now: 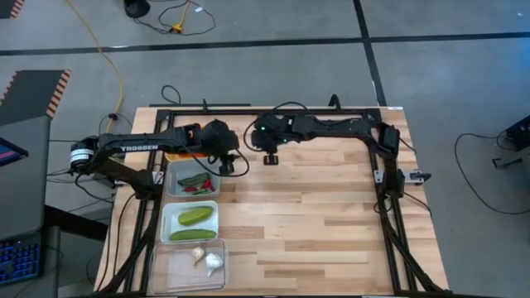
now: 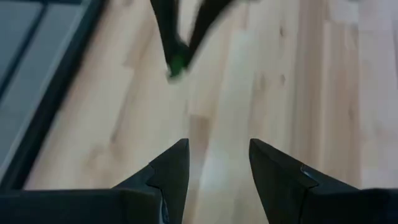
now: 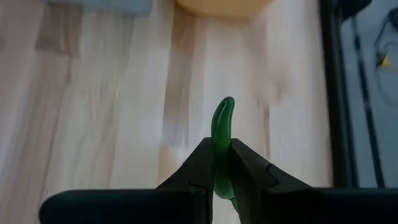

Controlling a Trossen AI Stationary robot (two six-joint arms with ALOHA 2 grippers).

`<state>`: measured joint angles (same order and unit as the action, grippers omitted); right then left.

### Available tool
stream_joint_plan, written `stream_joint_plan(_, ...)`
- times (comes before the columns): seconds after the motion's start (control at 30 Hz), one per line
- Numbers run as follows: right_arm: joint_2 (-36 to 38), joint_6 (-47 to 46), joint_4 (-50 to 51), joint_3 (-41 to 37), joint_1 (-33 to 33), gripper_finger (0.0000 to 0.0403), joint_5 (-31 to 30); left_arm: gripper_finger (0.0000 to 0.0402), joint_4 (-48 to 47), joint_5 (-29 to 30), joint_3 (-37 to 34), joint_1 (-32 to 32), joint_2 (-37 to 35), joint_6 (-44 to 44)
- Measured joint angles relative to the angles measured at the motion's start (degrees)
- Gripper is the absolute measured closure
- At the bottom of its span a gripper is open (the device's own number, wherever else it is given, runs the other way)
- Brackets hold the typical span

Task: Sort produce into baskets
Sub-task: Put the green chili into the gray bin

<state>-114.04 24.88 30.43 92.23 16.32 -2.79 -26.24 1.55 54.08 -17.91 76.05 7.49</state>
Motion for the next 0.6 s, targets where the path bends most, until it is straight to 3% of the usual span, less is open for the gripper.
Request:
stream_joint_plan(0.33, 0.0, 0.0, -9.8, 0.4, -3.0, 0.0336, 0.0, 0.0246, 4.4, 5.3, 0.0, 0.0, 0.0, 2.6)
stream_joint_plan(0.6, 0.0, 0.0, -13.2, 0.4, -3.4, 0.0336, 0.0, 0.0252, 4.4, 5.3, 0.0, 0.0, 0.0, 2.6)
